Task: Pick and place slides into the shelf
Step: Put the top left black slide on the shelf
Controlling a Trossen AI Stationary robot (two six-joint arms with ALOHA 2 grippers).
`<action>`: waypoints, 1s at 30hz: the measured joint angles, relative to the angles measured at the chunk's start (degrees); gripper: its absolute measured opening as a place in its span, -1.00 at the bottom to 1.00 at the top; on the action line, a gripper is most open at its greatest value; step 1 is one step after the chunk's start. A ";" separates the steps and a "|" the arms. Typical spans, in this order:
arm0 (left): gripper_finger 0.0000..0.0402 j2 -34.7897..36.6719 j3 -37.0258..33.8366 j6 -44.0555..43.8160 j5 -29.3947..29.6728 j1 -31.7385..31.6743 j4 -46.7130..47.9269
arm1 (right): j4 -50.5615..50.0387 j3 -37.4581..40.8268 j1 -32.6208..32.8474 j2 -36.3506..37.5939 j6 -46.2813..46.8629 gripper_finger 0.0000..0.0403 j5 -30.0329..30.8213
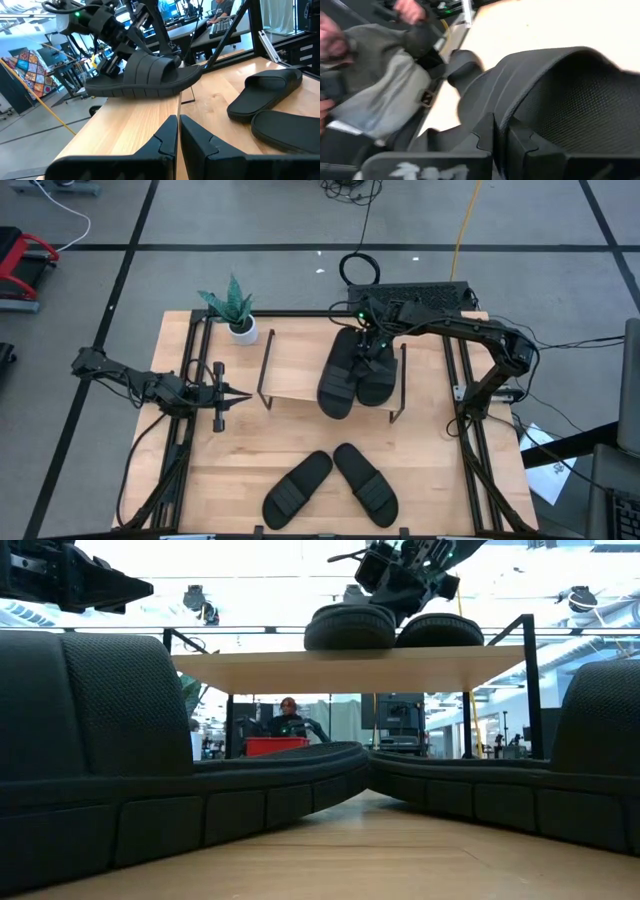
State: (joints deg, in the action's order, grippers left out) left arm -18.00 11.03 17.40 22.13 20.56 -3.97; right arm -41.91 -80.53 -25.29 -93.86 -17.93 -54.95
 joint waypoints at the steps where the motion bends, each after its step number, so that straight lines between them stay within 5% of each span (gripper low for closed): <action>1: -0.87 0.00 0.00 -0.06 0.00 -0.01 0.00 | 0.36 0.00 0.04 0.00 0.47 -0.93 1.60; 15: -0.87 0.00 0.00 -0.87 -0.07 0.00 0.12 | 9.94 -0.04 -0.09 0.36 5.27 -0.26 13.85; 24: -0.87 0.00 0.00 -0.97 -0.66 0.00 1.47 | 10.36 0.07 1.54 3.23 4.57 -0.18 21.05; 30: -0.87 0.02 0.00 -0.58 -0.66 0.00 1.72 | 10.62 0.12 6.70 6.61 3.25 -0.18 31.22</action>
State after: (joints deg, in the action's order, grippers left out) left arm -17.98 11.03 16.82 21.47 20.56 -2.25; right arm -31.28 -80.41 -18.60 -87.26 -14.68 -23.73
